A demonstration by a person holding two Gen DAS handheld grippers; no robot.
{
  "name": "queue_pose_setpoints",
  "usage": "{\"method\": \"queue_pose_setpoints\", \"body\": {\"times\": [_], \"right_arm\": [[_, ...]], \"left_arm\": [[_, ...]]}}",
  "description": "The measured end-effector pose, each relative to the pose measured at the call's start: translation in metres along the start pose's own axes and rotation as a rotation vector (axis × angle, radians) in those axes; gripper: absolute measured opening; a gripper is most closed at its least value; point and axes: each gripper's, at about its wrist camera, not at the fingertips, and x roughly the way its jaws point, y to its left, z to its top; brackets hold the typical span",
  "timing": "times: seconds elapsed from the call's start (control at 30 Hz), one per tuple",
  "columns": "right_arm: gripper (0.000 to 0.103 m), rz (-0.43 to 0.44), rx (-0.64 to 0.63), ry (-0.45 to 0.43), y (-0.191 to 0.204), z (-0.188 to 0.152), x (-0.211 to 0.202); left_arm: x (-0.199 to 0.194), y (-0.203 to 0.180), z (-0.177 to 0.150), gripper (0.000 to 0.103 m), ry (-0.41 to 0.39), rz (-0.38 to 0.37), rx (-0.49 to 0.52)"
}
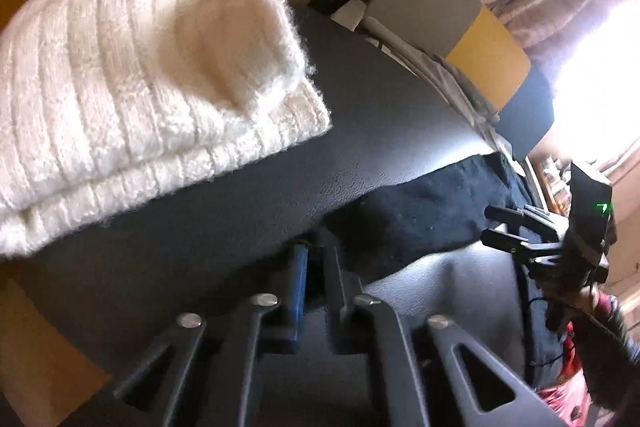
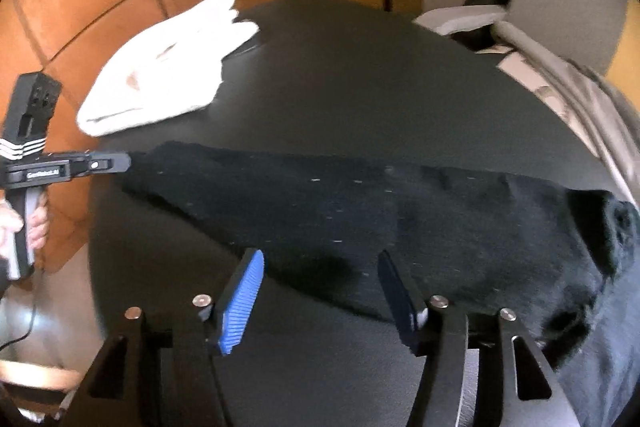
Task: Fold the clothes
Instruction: 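Smooth the folded sweater strip with both grippers along the table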
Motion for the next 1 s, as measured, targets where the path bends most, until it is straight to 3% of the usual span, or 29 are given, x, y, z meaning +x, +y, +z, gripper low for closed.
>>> {"method": "queue_pose_setpoints", "body": {"times": [0.03, 0.1, 0.17, 0.3, 0.47, 0.6, 0.67, 0.7, 0.77, 0.8, 0.87, 0.93, 1.0], "right_arm": [[0.032, -0.011, 0.013, -0.008, -0.002, -0.002, -0.001], [0.026, -0.008, 0.064, -0.031, -0.01, -0.008, -0.009], [0.026, 0.006, 0.11, -0.054, -0.017, -0.013, -0.018], [0.026, 0.037, 0.204, -0.093, -0.033, -0.025, -0.034], [0.027, 0.05, 0.267, -0.067, -0.042, -0.031, -0.027], [0.027, 0.073, 0.314, -0.089, -0.047, -0.04, -0.036], [0.027, 0.071, 0.336, -0.091, -0.051, -0.046, -0.038], [0.027, 0.073, 0.349, -0.091, -0.053, -0.049, -0.038], [0.027, 0.075, 0.375, -0.091, -0.057, -0.055, -0.039], [0.027, 0.076, 0.388, -0.091, -0.059, -0.058, -0.039], [0.027, 0.086, 0.423, -0.095, -0.064, -0.068, -0.043], [0.028, 0.095, 0.451, -0.097, -0.066, -0.073, -0.042], [0.028, 0.099, 0.448, -0.084, -0.063, -0.077, -0.041]], "left_arm": [[-0.005, -0.001, 0.002, 0.005, -0.014, -0.024, -0.016], [-0.021, -0.002, 0.01, 0.005, -0.04, -0.121, -0.085], [-0.046, -0.01, 0.021, 0.005, -0.075, -0.206, -0.128], [-0.084, -0.035, 0.042, 0.005, -0.124, -0.302, -0.119], [-0.063, -0.028, 0.046, 0.005, 0.01, -0.409, -0.299], [-0.068, -0.049, 0.036, 0.005, 0.001, -0.503, -0.296], [-0.083, -0.066, 0.03, 0.005, -0.049, -0.415, -0.167], [-0.081, -0.063, 0.026, 0.005, -0.04, -0.385, -0.165], [-0.074, -0.051, 0.017, 0.005, -0.006, -0.339, -0.197], [-0.068, -0.041, 0.012, 0.005, -0.004, -0.249, -0.212], [-0.054, -0.014, 0.002, 0.005, 0.008, -0.166, -0.27], [-0.041, 0.018, -0.007, 0.005, 0.01, -0.135, -0.388], [-0.037, 0.032, -0.01, 0.006, -0.002, -0.091, -0.413]]}}
